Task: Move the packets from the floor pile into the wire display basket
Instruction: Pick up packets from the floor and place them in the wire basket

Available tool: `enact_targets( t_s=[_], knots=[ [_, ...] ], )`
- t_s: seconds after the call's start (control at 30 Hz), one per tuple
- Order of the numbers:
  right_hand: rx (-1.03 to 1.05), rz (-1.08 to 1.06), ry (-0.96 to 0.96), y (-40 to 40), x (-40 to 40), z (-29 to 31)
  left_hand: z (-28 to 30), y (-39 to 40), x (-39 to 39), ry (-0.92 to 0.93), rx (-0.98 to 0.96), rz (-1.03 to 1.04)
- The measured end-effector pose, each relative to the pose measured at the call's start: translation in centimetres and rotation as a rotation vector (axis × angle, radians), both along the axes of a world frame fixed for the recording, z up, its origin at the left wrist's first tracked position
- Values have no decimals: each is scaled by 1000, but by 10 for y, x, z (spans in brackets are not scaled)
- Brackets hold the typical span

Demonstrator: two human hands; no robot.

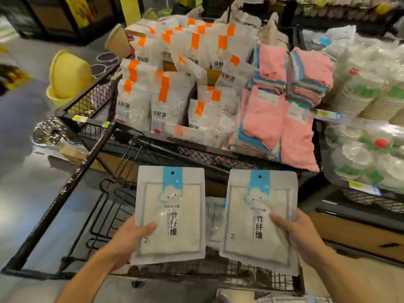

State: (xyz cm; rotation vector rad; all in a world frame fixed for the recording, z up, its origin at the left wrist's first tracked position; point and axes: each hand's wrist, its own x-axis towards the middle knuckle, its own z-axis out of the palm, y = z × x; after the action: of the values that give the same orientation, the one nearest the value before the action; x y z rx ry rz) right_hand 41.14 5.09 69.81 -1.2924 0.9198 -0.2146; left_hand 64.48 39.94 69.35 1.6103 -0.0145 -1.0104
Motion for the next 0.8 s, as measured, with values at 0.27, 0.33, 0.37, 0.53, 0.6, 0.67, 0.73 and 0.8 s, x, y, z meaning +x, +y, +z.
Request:
enact_targets(
  t_s=[0.27,0.33,0.37,0.53,0.6,0.67,0.73,0.8],
  knots=[
    [5,85,187,-29,42,-78,-87,-47,31,91,176,209],
    [49,79,233,-30,52,-99,-113,-57,40,110,198,208],
    [64,75,254,-30,57,-110,-128,-61,45,124,208,210],
    [85,51,330,-27,81,-175,-204,-85,70,182,252,176],
    [90,19,368,-27,87,-208,-236,-93,76,193,291,173],
    [107,-9,406,-28,93,-240,-266,-101,81,190,318,152],
    [75,-9,428,-29,99,-268,-296,-106,85,168,345,121],
    [55,-10,431,-29,108,-291,-323,-108,91,150,391,100]
  ],
)
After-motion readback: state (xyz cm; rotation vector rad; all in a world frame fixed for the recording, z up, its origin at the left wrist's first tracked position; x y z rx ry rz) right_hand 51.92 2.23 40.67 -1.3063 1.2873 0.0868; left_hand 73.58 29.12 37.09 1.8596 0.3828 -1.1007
